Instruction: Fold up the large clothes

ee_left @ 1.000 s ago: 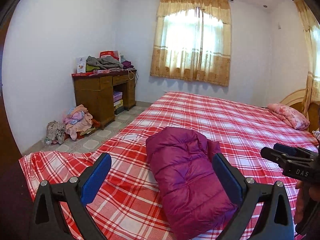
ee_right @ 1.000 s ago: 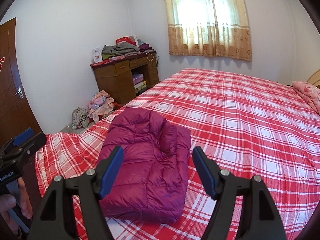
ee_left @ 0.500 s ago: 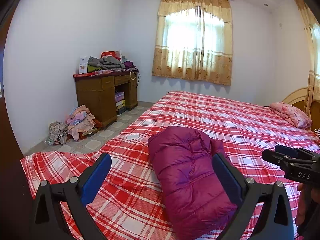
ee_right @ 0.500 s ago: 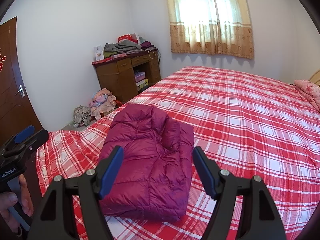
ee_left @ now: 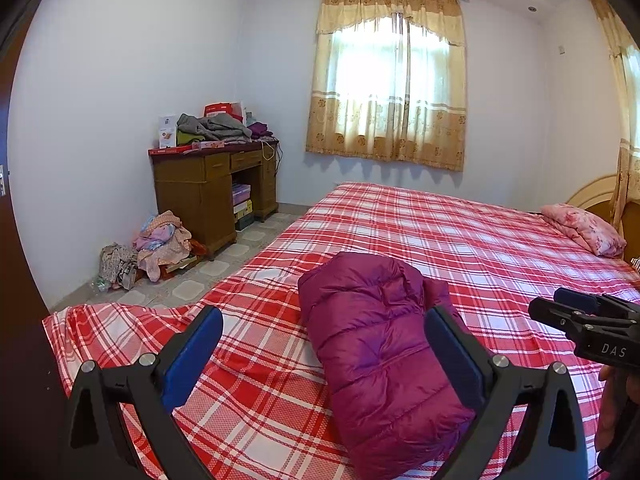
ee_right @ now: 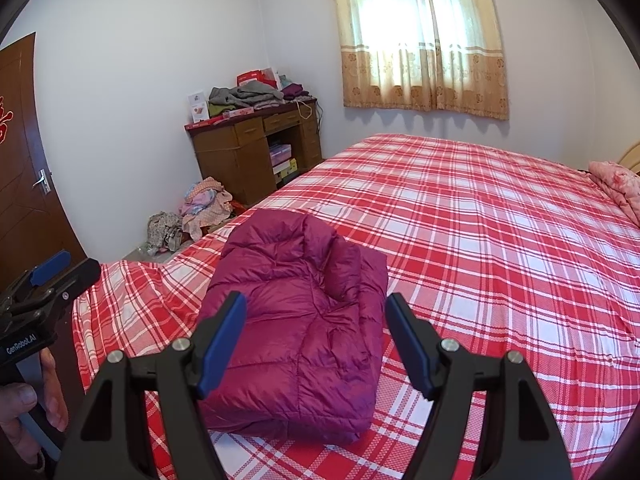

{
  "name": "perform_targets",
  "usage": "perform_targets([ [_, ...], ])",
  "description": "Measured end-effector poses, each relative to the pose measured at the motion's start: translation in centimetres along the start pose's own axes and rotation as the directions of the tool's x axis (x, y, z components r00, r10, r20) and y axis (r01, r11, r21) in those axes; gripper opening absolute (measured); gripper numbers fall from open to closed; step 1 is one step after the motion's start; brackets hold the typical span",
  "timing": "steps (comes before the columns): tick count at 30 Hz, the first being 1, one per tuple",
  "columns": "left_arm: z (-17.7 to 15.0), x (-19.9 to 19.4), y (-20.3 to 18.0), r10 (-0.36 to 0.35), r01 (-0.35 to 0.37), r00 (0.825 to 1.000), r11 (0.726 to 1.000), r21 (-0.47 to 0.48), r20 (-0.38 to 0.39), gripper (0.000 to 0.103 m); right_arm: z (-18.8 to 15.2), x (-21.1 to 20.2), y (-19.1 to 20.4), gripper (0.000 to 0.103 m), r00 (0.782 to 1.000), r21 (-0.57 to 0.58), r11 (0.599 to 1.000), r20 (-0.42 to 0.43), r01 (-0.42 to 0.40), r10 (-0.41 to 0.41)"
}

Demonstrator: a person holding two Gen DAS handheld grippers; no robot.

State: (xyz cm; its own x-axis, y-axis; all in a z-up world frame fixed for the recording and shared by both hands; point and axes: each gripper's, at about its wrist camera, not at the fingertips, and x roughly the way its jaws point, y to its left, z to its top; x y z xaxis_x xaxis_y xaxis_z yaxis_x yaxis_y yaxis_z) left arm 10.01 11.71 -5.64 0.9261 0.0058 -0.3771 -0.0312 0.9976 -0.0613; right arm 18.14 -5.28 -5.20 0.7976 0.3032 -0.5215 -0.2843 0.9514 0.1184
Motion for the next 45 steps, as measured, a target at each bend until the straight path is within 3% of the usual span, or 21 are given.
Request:
perform_targets([
  [45, -0.35, 0.93, -0.57, 0.025, -0.024, 0.999, 0.999, 0.032, -0.031, 0.101, 0.14, -0.45, -0.03, 0.075, 1.0, -0.021, 1.0, 0.009, -0.017, 0.017],
])
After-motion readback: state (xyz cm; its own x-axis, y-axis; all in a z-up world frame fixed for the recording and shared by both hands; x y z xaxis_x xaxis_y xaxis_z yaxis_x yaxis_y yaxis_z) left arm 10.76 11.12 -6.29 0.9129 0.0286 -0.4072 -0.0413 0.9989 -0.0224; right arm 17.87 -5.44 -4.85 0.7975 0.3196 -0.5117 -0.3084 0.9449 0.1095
